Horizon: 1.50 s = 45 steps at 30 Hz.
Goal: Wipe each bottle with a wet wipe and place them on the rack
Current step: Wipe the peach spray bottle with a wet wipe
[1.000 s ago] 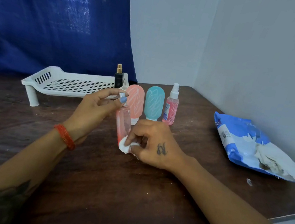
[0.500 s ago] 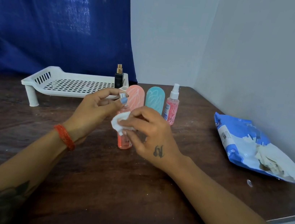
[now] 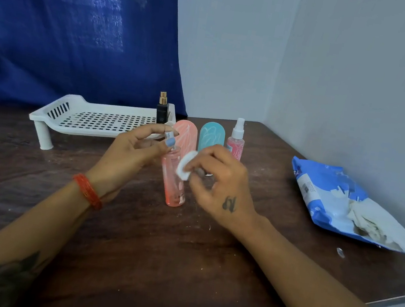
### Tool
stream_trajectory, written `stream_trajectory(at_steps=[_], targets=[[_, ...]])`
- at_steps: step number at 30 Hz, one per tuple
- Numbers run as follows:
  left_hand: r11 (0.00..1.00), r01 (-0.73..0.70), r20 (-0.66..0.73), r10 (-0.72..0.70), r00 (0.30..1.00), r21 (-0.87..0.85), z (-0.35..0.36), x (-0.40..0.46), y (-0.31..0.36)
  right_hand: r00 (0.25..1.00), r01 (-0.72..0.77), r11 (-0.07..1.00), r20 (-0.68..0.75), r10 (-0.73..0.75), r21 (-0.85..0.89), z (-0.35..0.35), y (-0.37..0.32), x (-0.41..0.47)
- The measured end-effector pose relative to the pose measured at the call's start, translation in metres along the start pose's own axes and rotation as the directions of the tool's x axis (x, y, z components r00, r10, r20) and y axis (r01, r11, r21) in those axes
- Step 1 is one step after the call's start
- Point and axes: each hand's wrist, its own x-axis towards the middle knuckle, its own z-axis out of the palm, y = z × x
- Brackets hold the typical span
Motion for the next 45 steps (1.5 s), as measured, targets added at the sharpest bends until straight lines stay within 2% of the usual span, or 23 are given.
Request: stream_trajectory(at_steps=[2, 6, 14, 21, 30, 35, 39, 45], targets=[[1.000, 0.012, 0.010, -0.012, 1.000, -0.008, 0.002, -0.001, -0.001, 0.991, 0.049, 0.999, -0.127, -0.050, -0.012, 0.002, -0.001, 0.002], [1.000, 0.010, 0.012, -0.010, 1.000, -0.026, 0.004, -0.001, -0.001, 0.986, 0.164, 0.983, -0.026, -0.167, -0.087, 0.007, -0.002, 0.001], [1.000, 0.008, 0.022, -0.009, 1.000, 0.024, 0.002, -0.002, 0.001, 0.992, 0.103, 0.993, -0.066, -0.106, -0.059, 0.006, -0.002, 0.001], [1.000, 0.010, 0.028, -0.010, 1.000, 0.024, 0.002, -0.001, 0.002, 0.995, -0.002, 0.999, -0.102, 0.006, 0.033, 0.008, -0.003, 0.002], [0.998, -0.012, 0.017, 0.011, 1.000, 0.057, -0.001, -0.001, 0.001, 0.993, 0.106, 0.991, -0.046, -0.109, -0.081, 0.009, -0.004, -0.002], [0.998, -0.019, 0.029, 0.017, 0.999, 0.067, -0.001, 0.000, 0.001, 0.996, 0.033, 0.999, -0.082, -0.033, 0.003, 0.008, -0.004, 0.000], [0.998, -0.041, 0.058, 0.038, 0.998, 0.053, -0.002, -0.001, 0.001, 0.993, -0.047, 0.999, -0.105, 0.048, 0.007, 0.011, 0.003, 0.000], [0.997, -0.065, 0.109, 0.059, 0.992, 0.051, -0.002, 0.000, 0.002, 0.988, -0.137, 0.988, -0.065, 0.141, 0.068, 0.013, 0.007, 0.000]])
